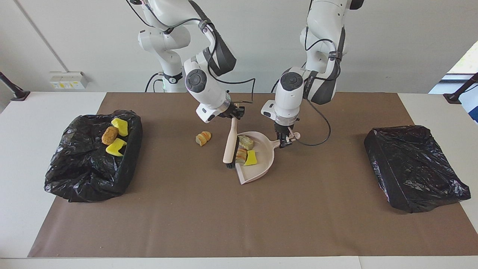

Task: Sweep and dump trash in bin
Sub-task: 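Sweep the remaining chunks toward the dustpan with the right gripper's brush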

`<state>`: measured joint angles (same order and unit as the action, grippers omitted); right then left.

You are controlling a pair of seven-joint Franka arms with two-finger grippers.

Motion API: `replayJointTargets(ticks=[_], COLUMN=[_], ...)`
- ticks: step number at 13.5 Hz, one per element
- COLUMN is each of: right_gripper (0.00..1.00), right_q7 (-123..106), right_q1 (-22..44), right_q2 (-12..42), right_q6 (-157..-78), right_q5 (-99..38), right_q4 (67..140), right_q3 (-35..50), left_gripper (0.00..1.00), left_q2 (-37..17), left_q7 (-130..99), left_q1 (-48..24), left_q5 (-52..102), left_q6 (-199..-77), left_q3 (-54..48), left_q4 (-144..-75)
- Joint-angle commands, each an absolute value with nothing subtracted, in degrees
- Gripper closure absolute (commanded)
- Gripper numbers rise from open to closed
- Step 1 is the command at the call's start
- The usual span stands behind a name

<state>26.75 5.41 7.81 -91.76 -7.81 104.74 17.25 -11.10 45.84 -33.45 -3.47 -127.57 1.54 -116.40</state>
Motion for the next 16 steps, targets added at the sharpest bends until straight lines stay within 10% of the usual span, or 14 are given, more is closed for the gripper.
replayJointTargets(ticks=[1,7,16], right_gripper=[1.0,1.0,1.0], right_q7=[30.1,31.7,34.5], right_q1=[5.5,4.8,11.7], right_q2=[3.9,-12.0,-1.9], right_q6=[-89.4,-99.1,-114.6], right_q5=[-0.7,-1.1,-24.8], right_q4=[110.1,135.5,134.0], right_q3=[17.9,18.1,18.3], left_gripper=[1.0,1.0,1.0], left_q2=[-9.3,-9.3,-8.8], left_q7=[46.6,46.7,47.2], left_q1=[-33.9,-33.8,-34.4], left_q5=[-2.9,-2.9,-3.6], left_q6=[-128.7,-128.8,-131.4], left_q3=[2.3,2.3,2.4], left_q4=[-119.2,-119.2,-120.9])
